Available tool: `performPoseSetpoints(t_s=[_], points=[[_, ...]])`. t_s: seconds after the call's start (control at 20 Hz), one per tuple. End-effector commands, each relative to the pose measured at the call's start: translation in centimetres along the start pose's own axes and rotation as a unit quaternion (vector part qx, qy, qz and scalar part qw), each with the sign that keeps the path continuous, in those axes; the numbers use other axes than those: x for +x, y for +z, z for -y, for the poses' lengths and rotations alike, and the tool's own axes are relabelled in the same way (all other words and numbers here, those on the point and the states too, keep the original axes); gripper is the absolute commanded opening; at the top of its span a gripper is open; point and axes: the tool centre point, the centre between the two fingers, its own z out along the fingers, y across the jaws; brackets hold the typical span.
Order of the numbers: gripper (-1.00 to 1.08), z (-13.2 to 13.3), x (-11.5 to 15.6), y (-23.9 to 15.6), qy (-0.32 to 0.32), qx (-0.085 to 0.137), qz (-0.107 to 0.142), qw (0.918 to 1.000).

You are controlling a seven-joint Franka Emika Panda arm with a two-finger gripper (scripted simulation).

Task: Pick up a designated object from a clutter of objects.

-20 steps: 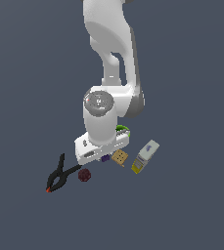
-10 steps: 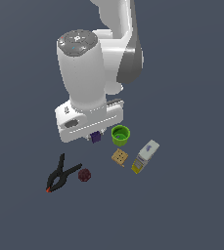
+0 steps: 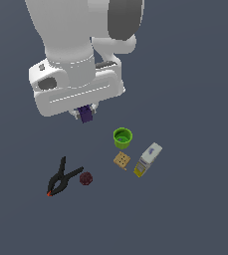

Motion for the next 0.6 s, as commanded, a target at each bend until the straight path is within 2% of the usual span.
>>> performPoseSetpoints(t_s=[0.0,0.25,0.55], points=[[-1.00,-0.3,-0.5,-1.8,0.000,0.000,0.001,1.0000],[-1.00,-0.7,-1.0,-4.1,0.000,0.000,0.001,1.0000],[-1.00,-0.9,-1.2,-5.1,0.000,0.000,0.001,1.0000]])
